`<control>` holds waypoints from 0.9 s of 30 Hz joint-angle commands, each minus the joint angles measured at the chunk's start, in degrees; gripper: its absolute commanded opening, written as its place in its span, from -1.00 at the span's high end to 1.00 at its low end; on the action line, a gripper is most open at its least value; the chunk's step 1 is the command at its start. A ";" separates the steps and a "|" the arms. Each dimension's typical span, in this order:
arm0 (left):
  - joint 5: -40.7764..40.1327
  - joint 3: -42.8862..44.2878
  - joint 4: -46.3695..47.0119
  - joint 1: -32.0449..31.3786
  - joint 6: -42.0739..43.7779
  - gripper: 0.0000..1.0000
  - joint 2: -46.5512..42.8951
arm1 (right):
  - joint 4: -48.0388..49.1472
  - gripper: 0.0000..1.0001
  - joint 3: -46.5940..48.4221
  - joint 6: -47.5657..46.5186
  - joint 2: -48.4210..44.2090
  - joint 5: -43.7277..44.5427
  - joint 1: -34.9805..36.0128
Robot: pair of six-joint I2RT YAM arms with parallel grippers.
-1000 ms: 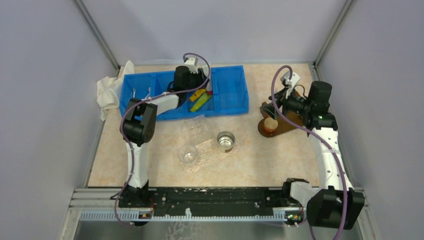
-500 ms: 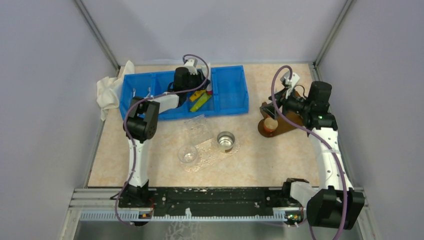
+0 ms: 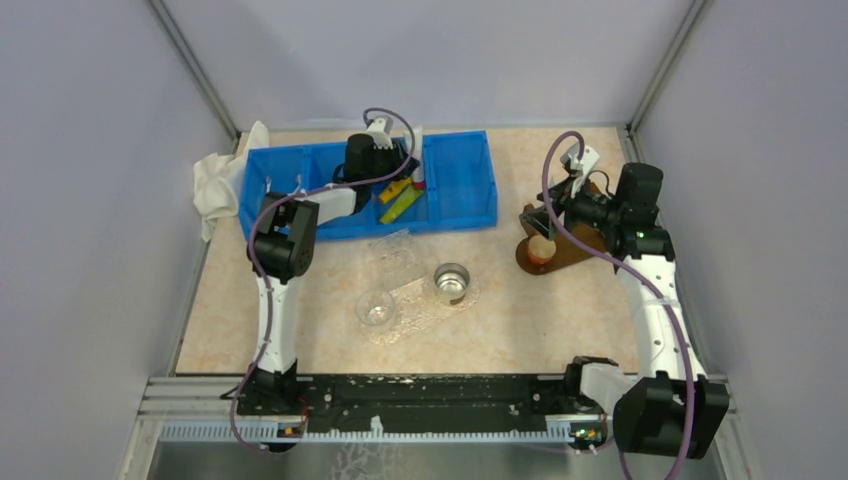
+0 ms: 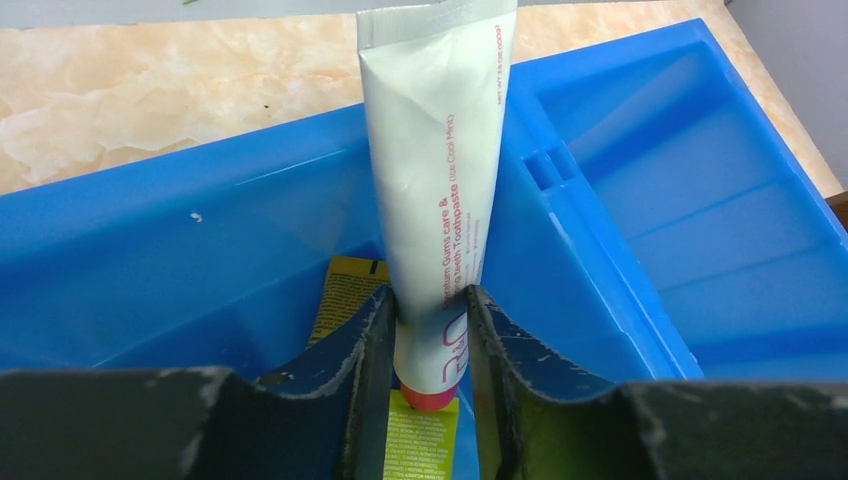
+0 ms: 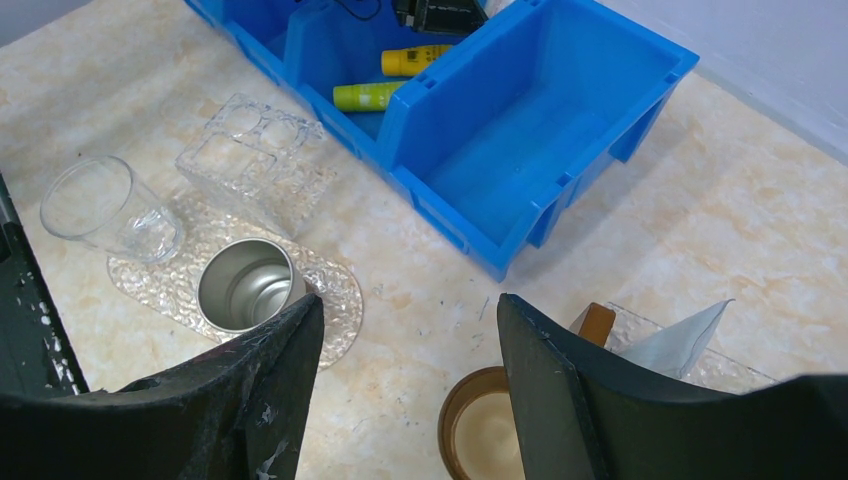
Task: Prepare toiletry sets of a toothbrush and toothpaste on the tray
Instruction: Pick up the toothpaste from the storage box.
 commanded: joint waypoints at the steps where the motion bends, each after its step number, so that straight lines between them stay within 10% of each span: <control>1: 2.00 1.30 2.26 0.81 -0.88 0.32 0.86 | 2.21 -0.29 -0.13 -0.55 -0.27 -0.75 -0.20; 12: 1.60 -3.00 7.21 1.48 0.09 1.00 -1.84 | 2.26 -0.29 -0.29 -0.60 -0.16 -0.74 -0.19; 27: -0.81 -11.56 16.04 1.64 3.41 1.00 -8.39 | 2.28 -0.29 -0.30 -0.47 -0.02 -0.98 -0.19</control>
